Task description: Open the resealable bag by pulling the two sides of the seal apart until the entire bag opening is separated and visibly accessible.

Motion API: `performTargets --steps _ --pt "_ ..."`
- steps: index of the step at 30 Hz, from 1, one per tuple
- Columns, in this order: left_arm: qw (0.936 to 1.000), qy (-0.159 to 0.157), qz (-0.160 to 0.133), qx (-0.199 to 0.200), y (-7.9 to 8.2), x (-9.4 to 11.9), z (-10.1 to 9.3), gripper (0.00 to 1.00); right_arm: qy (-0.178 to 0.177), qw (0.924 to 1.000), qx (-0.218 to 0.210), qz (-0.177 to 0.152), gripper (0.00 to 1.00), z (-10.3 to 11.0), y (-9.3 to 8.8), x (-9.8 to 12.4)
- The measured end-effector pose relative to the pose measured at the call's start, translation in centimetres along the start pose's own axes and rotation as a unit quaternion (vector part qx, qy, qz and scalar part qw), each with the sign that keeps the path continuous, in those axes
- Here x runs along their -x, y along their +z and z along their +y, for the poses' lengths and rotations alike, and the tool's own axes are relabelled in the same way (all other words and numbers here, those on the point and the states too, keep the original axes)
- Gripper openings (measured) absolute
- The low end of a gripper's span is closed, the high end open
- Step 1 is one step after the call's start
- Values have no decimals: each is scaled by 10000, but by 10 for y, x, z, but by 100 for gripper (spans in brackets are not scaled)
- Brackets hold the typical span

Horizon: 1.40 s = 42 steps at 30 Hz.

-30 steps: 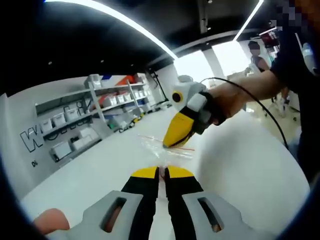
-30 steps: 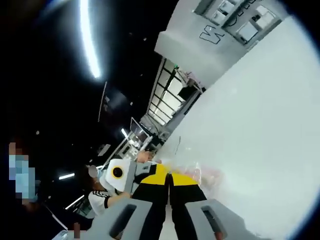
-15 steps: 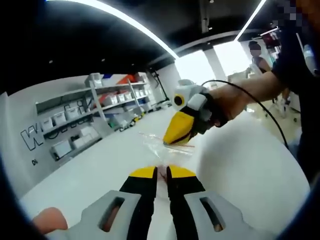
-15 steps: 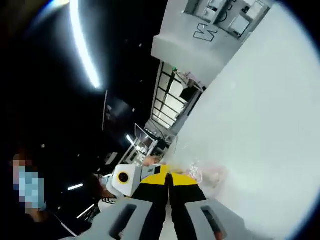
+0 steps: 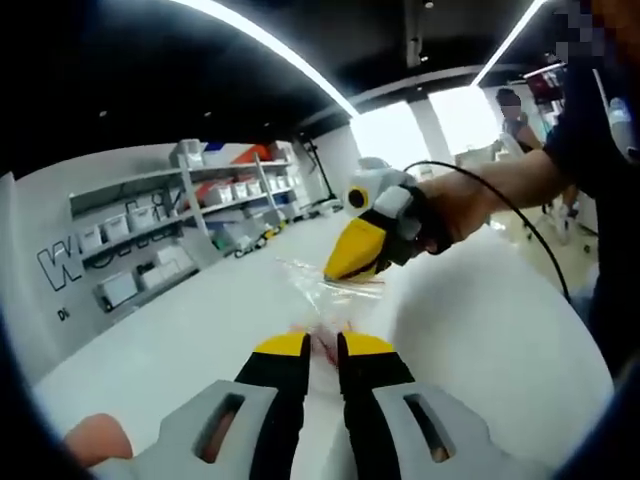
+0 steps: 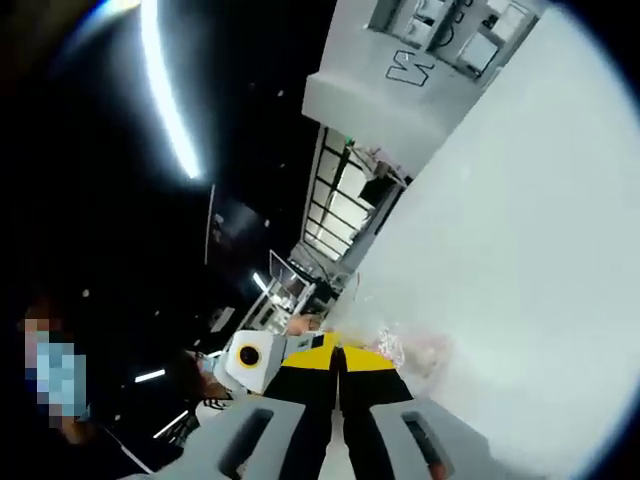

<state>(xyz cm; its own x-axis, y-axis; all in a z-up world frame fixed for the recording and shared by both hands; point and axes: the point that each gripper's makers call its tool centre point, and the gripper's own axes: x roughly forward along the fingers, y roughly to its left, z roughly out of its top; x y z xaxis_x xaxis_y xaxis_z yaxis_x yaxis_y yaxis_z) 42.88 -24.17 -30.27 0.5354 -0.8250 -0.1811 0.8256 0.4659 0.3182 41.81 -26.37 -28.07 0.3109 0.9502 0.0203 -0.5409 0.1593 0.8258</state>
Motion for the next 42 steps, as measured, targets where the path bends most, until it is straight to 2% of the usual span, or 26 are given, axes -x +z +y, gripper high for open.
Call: performTargets --steps 3,12,18,21,27,29,42 --pt "9999 -52 13 137 -2 0 0 13 1 10000 -8 4 0 1 -2 0" --pt "9998 -38 41 211 -4 1 0 14 -1 10000 -27 11 0 1 -5 -1" --pt "9995 -6 248 198 -9 12 -1 17 16 10000 -22 -5 0 -2 4 -1" --pt "9994 18 275 221 -7 21 -1 17 27 10000 -21 -32 0 -3 7 -1" --pt "9981 104 252 547 -1 38 2 19 59 10000 -36 -66 0 -4 8 -1" --pt "9984 212 284 447 3 42 5 20 77 9999 -30 -72 0 -2 6 -1" --pt "9984 238 352 374 13 48 2 20 124 9999 -68 -91 0 -3 4 -3"
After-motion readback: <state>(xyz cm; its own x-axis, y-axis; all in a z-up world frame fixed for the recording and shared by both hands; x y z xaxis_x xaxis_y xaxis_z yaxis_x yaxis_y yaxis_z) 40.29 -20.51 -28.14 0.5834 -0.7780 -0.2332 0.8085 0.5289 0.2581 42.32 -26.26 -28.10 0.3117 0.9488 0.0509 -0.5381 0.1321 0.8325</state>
